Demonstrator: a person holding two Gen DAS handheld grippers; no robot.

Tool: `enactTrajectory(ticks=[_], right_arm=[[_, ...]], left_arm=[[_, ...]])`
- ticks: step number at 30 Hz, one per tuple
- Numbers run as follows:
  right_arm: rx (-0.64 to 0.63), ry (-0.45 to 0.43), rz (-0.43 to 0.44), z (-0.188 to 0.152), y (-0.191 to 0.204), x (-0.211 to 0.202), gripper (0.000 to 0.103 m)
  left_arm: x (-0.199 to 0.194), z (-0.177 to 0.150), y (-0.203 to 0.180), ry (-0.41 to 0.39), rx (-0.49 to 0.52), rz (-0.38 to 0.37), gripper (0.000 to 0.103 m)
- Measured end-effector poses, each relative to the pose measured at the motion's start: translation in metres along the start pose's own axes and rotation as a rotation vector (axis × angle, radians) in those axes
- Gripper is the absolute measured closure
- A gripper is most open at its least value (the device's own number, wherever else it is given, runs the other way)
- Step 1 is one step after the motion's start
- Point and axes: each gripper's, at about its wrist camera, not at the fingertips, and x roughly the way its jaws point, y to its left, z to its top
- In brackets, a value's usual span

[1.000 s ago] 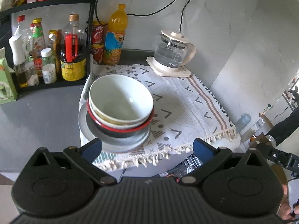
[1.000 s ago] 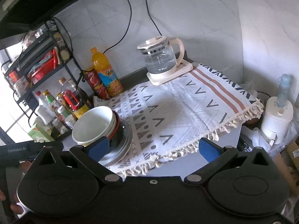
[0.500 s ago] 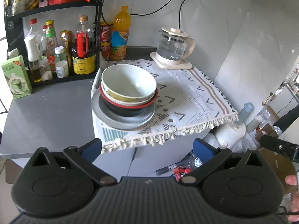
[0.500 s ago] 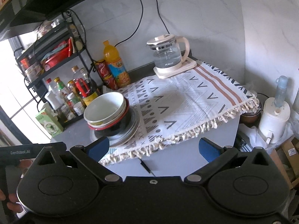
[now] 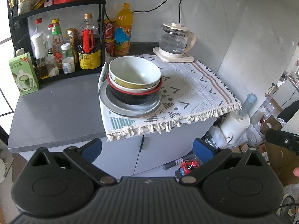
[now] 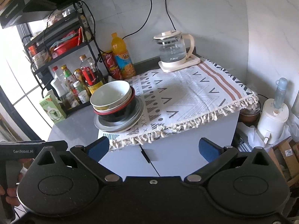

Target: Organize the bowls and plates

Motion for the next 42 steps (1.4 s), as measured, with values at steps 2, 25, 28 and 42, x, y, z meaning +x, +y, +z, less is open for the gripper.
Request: enactTrajectory(ticks=[2,25,28,42], right_arm=[[-0.002,0.005,-0.001,-0.0016,0.0010,-0.0004,0.000],[-0.037,0.012,0.027,-0.0003,0.0071,-0.0001,0.000],[-0.040,0.012,0.028,0.0003,0.0077,0.0007,0.000],[-0.045,0.013,0.031,0.0013,0.0066,0.0022,0.000]], left_arm=[[-0.0008,-0.0006,0.0016,0.001,-0.004,0.002,0.000],[-0.0055,0.0009,0.0031,0.003,-0.010,0.032,0.000],[-0.0052,0.0020,0.0015,0.003,-0.008,0.032,0.000],[-0.0045,0.0041,-0.0037,0.001,-0.003,0.032,0.000]])
